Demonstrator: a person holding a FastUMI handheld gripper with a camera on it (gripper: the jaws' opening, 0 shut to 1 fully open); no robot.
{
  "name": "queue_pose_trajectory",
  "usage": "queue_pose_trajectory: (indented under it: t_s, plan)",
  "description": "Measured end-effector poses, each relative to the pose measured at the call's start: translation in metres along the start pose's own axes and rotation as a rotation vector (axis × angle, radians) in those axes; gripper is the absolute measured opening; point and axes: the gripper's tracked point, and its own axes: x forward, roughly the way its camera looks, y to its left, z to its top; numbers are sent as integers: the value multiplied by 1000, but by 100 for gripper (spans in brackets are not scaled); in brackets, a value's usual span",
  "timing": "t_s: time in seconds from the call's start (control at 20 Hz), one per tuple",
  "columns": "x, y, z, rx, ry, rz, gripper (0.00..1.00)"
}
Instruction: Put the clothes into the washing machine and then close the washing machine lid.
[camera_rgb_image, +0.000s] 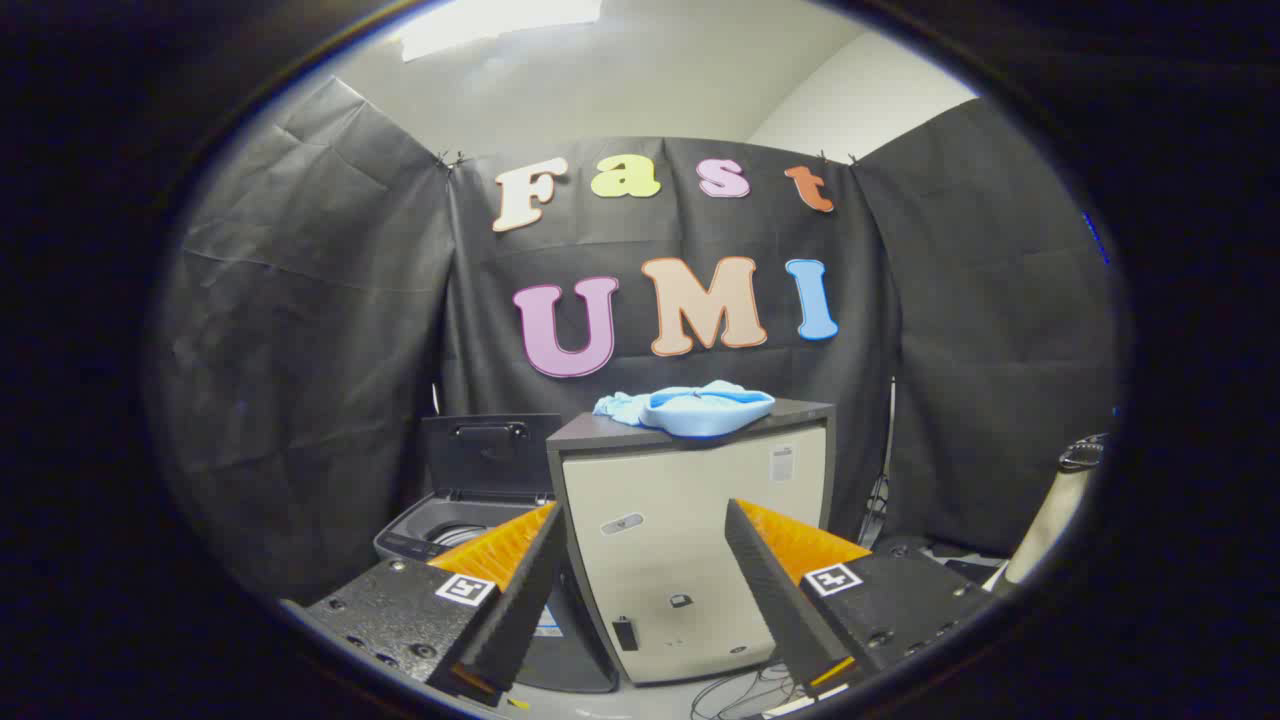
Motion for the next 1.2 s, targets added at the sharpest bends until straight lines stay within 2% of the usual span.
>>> queue_pose_trajectory:
  t_s: [0.4,1.2]
  plan:
    - [11,7,-19,-5,33,13,97]
    - [54,8,-8,-4,60,15,97]
